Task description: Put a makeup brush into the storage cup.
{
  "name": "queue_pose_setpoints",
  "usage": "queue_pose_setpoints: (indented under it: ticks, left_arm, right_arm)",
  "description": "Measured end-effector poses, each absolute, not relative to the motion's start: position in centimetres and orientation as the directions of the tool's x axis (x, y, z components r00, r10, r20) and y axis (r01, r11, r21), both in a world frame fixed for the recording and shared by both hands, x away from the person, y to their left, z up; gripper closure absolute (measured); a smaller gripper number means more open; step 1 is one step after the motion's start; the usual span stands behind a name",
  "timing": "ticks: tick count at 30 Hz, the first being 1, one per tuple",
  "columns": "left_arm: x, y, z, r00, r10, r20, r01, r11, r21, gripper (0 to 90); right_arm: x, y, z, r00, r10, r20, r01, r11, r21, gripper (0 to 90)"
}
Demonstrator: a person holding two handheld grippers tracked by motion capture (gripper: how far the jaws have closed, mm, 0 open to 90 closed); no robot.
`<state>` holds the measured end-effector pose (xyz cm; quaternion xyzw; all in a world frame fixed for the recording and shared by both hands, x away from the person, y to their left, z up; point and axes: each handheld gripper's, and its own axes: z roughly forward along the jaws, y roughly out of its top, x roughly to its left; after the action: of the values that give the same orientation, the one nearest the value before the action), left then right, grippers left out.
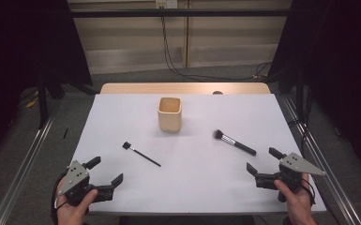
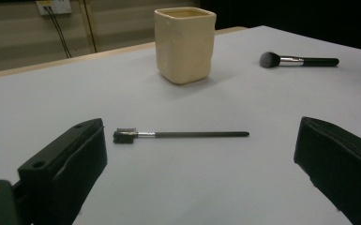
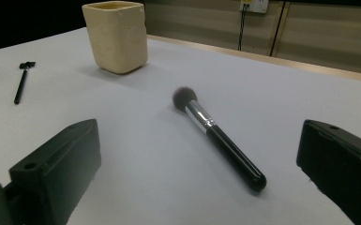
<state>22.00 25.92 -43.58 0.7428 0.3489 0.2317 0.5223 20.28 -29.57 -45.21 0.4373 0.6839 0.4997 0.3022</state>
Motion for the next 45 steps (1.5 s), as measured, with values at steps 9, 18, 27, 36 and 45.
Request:
queue_pose_setpoints:
  ticks: [9,18,27,36,45]
  left_arm:
    - [23.1,25.2,-43.1,0.667,0.745,0.004,0.252,-0.231,0.94,3.1]
    - [24.3,24.4,-42.8,0.682,0.731,0.024,0.234,-0.25,0.94,3.0]
    - [25.7,23.1,-42.6,0.696,0.718,0.017,0.233,-0.248,0.94,3.1]
    - [26.9,21.5,-42.0,0.718,0.696,0.022,0.21,-0.245,0.946,3.4]
    - [28.5,21.0,-42.1,0.739,0.674,-0.011,0.204,-0.209,0.956,3.3]
  right_arm:
    - [20.3,-29.5,-45.3,-0.435,0.9,0.024,0.305,0.122,0.944,0.1]
    - [20.3,-29.6,-45.3,-0.434,0.9,0.033,0.311,0.115,0.944,0.1]
    - [20.3,-29.5,-45.3,-0.433,0.901,0.036,0.314,0.113,0.943,0.1]
    - [20.4,-29.4,-45.3,-0.437,0.899,0.036,0.315,0.116,0.942,0.1]
    - [20.4,-29.4,-45.4,-0.437,0.899,0.039,0.319,0.114,0.941,0.0]
